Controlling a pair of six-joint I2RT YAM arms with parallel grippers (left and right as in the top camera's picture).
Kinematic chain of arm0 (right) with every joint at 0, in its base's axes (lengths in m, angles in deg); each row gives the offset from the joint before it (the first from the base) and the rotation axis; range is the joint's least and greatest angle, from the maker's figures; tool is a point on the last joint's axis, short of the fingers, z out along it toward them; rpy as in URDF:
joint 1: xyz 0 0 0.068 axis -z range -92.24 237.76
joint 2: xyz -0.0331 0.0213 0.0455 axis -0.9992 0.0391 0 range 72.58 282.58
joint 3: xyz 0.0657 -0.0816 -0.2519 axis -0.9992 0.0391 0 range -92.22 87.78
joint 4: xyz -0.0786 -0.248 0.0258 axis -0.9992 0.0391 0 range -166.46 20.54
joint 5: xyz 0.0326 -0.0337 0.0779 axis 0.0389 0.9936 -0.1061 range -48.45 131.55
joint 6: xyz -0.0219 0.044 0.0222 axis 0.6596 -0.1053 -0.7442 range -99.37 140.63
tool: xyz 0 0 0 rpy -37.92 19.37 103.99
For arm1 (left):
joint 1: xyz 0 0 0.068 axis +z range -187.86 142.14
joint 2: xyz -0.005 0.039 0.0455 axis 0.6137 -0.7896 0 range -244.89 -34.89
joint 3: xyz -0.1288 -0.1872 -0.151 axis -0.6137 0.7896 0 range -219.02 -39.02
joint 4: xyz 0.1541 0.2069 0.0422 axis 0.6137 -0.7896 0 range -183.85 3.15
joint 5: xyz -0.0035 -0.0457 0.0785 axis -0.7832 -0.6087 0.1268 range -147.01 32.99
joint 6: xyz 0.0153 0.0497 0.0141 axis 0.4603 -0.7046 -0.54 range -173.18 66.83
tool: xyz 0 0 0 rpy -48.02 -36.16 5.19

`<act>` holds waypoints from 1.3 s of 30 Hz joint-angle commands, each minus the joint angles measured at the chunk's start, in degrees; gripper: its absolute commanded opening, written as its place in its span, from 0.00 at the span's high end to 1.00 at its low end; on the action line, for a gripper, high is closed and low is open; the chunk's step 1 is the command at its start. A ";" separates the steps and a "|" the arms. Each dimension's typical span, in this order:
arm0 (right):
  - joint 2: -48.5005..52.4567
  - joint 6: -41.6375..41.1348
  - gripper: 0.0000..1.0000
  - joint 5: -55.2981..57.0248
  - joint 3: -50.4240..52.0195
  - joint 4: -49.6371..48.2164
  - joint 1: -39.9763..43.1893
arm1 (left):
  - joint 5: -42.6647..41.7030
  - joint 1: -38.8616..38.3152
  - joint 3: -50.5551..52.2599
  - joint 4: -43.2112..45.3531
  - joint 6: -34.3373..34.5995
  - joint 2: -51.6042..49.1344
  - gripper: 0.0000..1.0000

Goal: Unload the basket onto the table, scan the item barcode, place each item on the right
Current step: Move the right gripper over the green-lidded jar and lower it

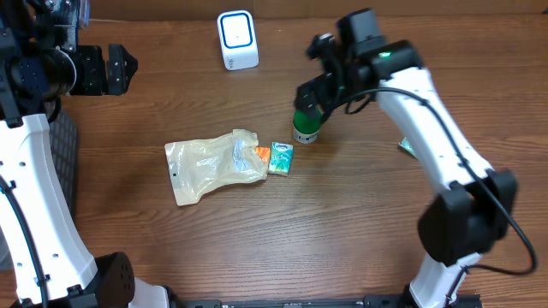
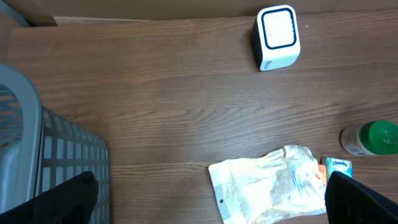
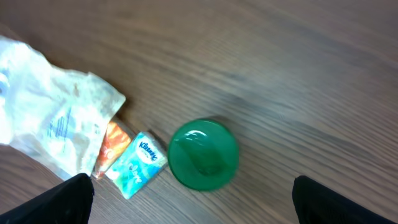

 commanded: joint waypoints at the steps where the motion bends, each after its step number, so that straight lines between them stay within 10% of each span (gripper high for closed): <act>1: 5.60 3.43 0.00 5.62 -0.07 -0.68 -2.29 | -0.66 0.22 -0.02 0.09 -0.83 0.31 0.00; 13: 9.75 4.90 0.00 6.54 0.09 -0.83 -3.13 | -0.66 0.22 -0.02 0.09 -0.83 0.31 0.00; 29: 9.84 4.00 0.30 6.47 1.77 -1.22 -3.13 | -0.66 0.22 -0.02 0.09 -0.83 0.31 0.00; 39: 9.84 -14.12 0.51 6.82 1.77 -1.51 -3.13 | -0.66 0.22 -0.02 0.09 -0.83 0.31 0.01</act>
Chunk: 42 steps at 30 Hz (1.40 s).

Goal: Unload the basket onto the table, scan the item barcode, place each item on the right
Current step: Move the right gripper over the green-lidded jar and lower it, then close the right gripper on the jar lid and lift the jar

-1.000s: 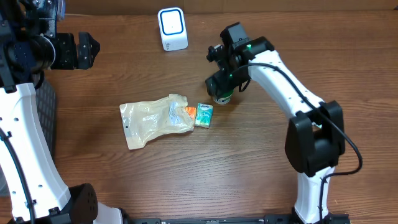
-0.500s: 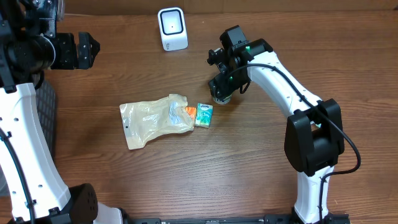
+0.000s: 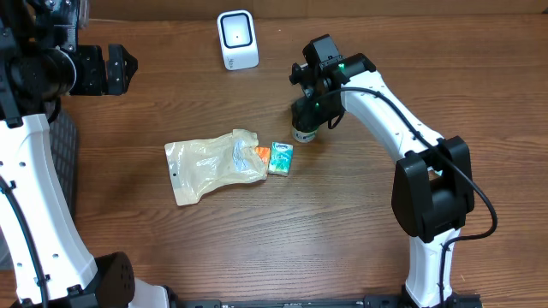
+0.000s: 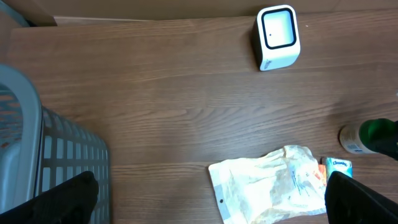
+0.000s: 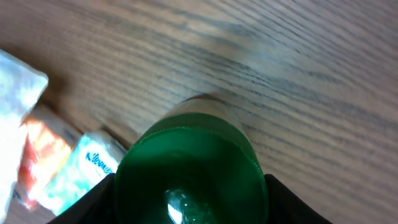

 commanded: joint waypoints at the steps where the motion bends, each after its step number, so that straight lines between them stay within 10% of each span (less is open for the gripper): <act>1: -0.46 -14.86 0.53 0.74 0.28 0.46 0.15 | -0.68 0.22 -0.02 0.09 -0.83 0.31 0.00; 9: -0.46 -37.44 0.57 0.85 0.28 3.67 -0.09 | -0.68 0.22 -0.02 0.09 -0.83 0.31 0.00; 14: -0.48 -37.94 0.35 0.85 0.24 4.26 -0.35 | -0.68 0.22 -0.02 0.09 -0.83 0.31 0.01; 25: -0.59 -22.97 0.00 1.01 -11.19 12.81 -0.35 | -0.68 0.22 -0.02 0.09 -0.83 0.31 0.00; 42: -0.35 -13.35 0.11 1.42 -9.35 12.66 -0.35 | -0.68 0.22 -0.02 0.09 -0.83 0.31 0.01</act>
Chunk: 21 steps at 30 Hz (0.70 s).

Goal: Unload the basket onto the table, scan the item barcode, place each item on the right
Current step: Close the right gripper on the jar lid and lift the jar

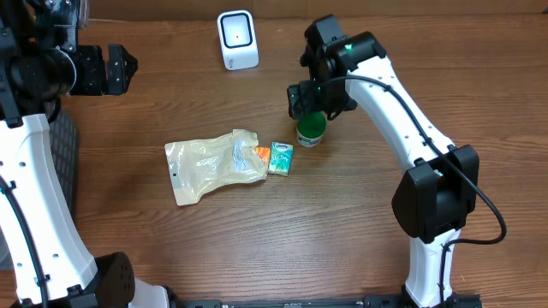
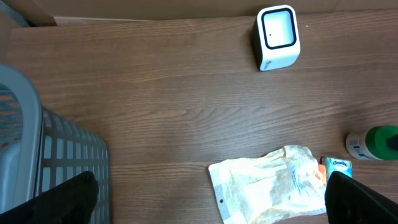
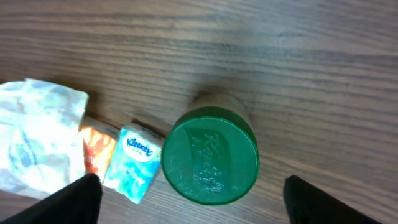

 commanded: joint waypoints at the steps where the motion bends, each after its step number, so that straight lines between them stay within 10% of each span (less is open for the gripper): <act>1: 0.00 1.57 0.11 0.94 2.10 -1.03 -0.28 | -0.66 0.22 -0.02 0.09 -0.83 0.31 0.00; 21: 1.77 2.01 0.07 11.56 4.94 -4.24 -3.74 | -0.66 0.22 -0.02 0.09 -0.83 0.31 0.01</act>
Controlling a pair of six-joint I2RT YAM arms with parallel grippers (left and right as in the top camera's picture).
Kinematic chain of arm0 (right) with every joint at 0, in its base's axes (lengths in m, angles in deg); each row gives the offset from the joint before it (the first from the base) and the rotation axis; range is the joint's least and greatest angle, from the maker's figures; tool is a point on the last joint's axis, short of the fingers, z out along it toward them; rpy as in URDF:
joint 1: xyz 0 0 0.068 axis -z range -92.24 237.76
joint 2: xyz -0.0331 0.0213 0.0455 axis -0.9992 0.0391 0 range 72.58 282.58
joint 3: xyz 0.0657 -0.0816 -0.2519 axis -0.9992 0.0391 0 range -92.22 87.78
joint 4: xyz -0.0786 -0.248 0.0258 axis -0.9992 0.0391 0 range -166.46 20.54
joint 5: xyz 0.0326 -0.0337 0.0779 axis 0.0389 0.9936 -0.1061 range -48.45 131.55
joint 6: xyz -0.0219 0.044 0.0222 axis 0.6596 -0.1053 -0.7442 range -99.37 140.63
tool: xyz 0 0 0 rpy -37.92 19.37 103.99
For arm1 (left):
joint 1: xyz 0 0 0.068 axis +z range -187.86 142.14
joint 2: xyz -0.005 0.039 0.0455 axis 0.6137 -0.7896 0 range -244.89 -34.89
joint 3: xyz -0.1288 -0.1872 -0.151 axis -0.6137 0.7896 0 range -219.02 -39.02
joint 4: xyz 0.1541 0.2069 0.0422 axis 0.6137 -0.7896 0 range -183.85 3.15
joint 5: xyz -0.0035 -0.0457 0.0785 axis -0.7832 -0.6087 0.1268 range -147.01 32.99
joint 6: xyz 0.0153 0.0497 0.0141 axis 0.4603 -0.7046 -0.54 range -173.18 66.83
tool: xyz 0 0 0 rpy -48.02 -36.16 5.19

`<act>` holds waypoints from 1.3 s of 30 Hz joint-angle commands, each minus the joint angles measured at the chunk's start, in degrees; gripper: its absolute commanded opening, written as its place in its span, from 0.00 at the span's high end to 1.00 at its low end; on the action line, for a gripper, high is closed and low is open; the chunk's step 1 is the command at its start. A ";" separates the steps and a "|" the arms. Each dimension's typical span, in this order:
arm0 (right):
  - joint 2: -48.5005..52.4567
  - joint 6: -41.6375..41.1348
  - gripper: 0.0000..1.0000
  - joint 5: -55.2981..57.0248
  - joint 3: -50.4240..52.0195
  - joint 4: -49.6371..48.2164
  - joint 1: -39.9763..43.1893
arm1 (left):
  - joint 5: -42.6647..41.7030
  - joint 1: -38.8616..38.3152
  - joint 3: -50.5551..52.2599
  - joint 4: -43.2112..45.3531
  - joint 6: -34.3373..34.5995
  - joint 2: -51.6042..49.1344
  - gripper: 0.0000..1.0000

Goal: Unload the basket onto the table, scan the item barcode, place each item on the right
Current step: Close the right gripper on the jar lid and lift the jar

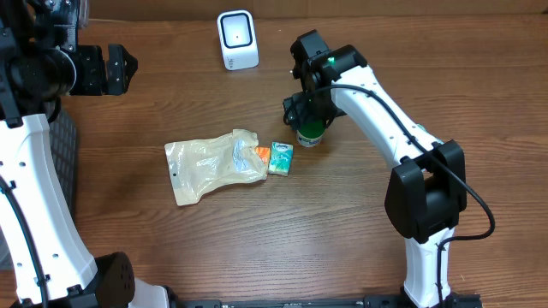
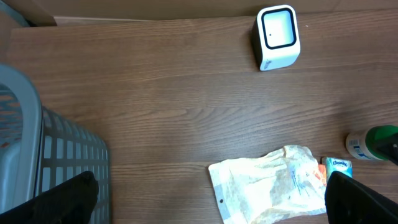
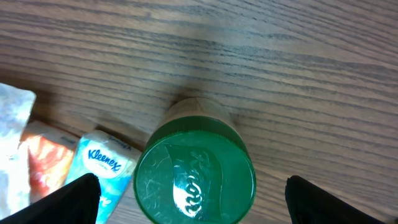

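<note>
A small white bottle with a green cap (image 1: 310,131) stands upright on the wooden table; the cap (image 3: 194,171) fills the lower middle of the right wrist view. My right gripper (image 3: 199,200) hangs straight above it, open, its fingertips (image 3: 74,200) wide apart on either side of the cap, touching nothing. From overhead, the right gripper (image 1: 306,109) covers the bottle's far side. The white scanner with a blue ring (image 1: 237,38) stands at the table's back. At the far left my left gripper (image 1: 117,70) is held high and open, empty.
A Kleenex pack (image 1: 281,158) and an orange packet (image 1: 261,153) lie just left of the bottle, next to a crumpled clear plastic bag (image 1: 214,167). A grey slatted basket (image 2: 43,155) stands at the table's left edge.
My right gripper has come a little lower and further left over the bottle, so the green cap looks larger in the wrist view. It is still open. Bottle and left arm are unchanged.
My right gripper first hung open, high above the green-capped bottle. Then it was down close on the cap, fingers flanking it. After that it was higher, with the bottle still on the table. Now it sits lower over the cap once more, open.
</note>
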 commanded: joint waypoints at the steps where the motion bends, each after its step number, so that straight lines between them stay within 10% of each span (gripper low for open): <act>1: 0.52 0.31 0.07 2.84 1.42 -0.66 -0.72 | -0.66 0.22 -0.02 0.09 -0.83 0.31 0.00; 31: 0.68 1.81 0.08 2.80 6.75 -6.69 -0.92 | -0.66 0.22 -0.02 0.09 -0.83 0.31 0.00; 39: 0.68 1.75 0.24 2.80 6.75 -7.76 -0.92 | -0.66 0.22 -0.02 0.09 -0.83 0.31 0.00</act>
